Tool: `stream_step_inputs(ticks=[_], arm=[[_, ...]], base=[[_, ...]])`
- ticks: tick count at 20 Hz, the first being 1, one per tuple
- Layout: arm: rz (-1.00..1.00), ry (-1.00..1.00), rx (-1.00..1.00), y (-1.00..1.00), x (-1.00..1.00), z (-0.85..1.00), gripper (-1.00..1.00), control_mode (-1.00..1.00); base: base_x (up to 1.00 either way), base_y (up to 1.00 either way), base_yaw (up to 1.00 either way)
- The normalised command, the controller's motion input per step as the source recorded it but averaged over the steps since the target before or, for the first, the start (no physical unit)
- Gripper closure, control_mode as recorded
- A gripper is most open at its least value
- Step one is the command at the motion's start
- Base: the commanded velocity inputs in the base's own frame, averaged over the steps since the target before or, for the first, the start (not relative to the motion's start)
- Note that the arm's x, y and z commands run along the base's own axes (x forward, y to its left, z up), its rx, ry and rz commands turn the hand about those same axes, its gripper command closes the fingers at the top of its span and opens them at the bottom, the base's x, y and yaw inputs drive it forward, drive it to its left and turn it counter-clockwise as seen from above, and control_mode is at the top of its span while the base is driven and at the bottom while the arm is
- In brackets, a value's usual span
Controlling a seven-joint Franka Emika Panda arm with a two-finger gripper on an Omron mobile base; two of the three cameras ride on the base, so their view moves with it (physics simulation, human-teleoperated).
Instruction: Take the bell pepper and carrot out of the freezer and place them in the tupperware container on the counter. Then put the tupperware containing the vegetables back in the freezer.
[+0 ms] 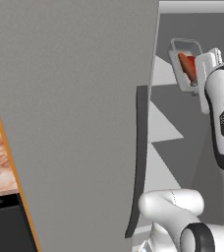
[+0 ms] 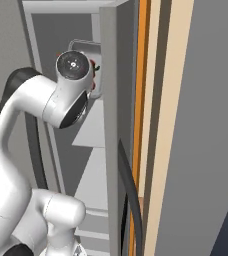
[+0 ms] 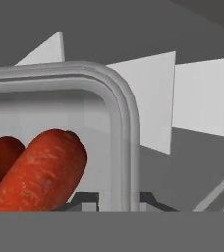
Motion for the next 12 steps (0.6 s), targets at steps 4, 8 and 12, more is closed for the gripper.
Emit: stream_step_inputs(ticks=[4, 8, 12], arm=[[0.0, -0.07, 0.0, 0.0, 0.64, 0.01, 1.0, -1.0], [0.0, -0.04, 0.0, 0.0, 0.73, 0.08, 1.0, -1.0], [0.0, -0.01, 0.0, 0.0, 0.69, 0.12, 1.0, -1.0]], base=[[0.0, 0.0, 0.0], [0.0, 0.0, 0.0], [0.0, 0.0, 0.0]])
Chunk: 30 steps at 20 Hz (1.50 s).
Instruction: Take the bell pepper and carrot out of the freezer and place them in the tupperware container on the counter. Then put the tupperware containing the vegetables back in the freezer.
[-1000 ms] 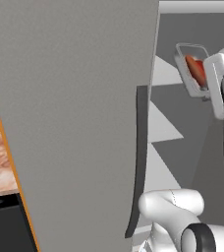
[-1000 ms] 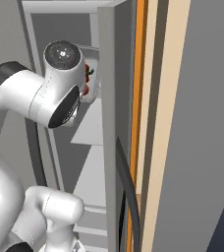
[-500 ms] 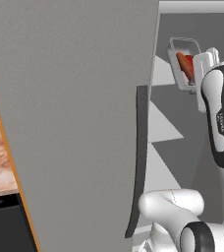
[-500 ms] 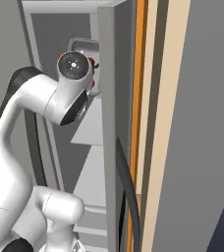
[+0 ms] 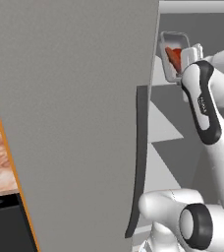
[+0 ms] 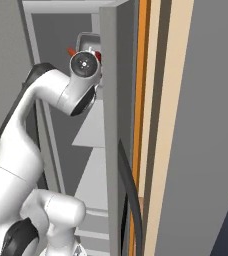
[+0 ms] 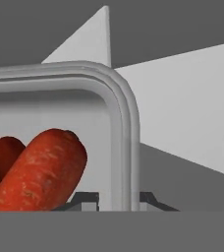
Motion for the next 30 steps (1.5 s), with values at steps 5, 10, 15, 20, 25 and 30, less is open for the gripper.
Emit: stream_step_inputs(ticks=[5, 10, 15, 20, 25, 30], arm=[[0.0, 0.0, 0.0, -0.01, 0.64, 0.09, 1.0, -1.0], [0.0, 0.0, 0.0, -0.17, 0.6, 0.0, 1.0, -1.0], [0.0, 0.0, 0.0, -0.14, 0.66, 0.0, 1.0, -1.0], [0.0, 0.0, 0.0, -0.01, 0.74, 0.0, 1.0, -1.0], [0.02, 0.0, 0.0, 0.0, 0.76, -0.09, 1.0, -1.0], [0.03, 0.0, 0.0, 0.0, 0.64, -0.17, 1.0, -1.0]], base=[[0.0, 0.0, 0.0], [0.0, 0.0, 0.0], [0.0, 0.0, 0.0], [0.0, 0.0, 0.0], [0.0, 0.0, 0.0], [0.0, 0.0, 0.0]])
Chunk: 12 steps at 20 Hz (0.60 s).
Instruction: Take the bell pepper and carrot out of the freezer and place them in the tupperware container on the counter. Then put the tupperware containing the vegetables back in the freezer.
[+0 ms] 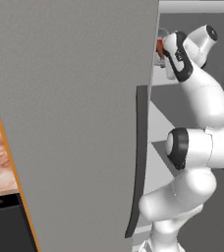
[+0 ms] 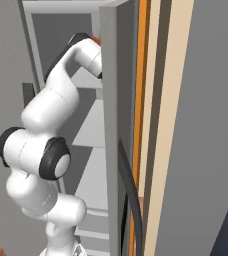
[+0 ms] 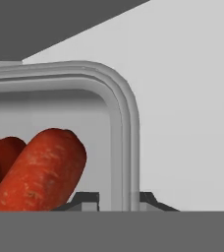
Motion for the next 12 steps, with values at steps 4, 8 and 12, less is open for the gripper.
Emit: stream_step_inputs(ticks=[4, 8, 12], arm=[[0.03, 0.0, 0.0, 0.0, 0.49, -0.26, -1.0, -1.0], [0.03, 0.0, 0.0, 0.0, 0.25, -0.19, -1.0, -1.0], [0.03, -0.03, 0.0, 0.0, 0.06, -0.11, -1.0, -1.0]], base=[[0.0, 0.0, 0.0], [0.0, 0.0, 0.0], [0.0, 0.0, 0.0]])
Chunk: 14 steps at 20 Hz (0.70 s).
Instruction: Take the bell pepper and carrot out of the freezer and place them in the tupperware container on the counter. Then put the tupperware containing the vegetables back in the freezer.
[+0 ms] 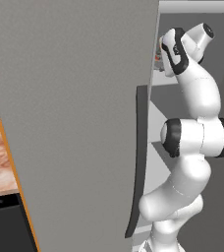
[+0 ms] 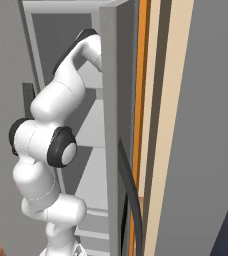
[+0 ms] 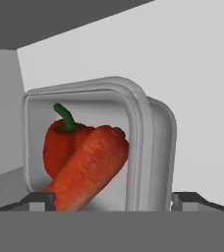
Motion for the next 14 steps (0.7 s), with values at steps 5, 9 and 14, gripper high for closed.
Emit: stream_step_inputs(ticks=[5, 9, 14], arm=[[0.01, -0.07, 0.0, 0.03, -0.07, -0.08, -1.0, -1.0], [0.0, -0.13, 0.0, 0.22, -0.24, -0.03, -1.0, -1.0], [0.0, -0.12, -0.01, 0.28, -0.08, 0.0, -1.0, -1.0]], base=[[0.0, 0.0, 0.0], [0.0, 0.0, 0.0], [0.0, 0.0, 0.0]])
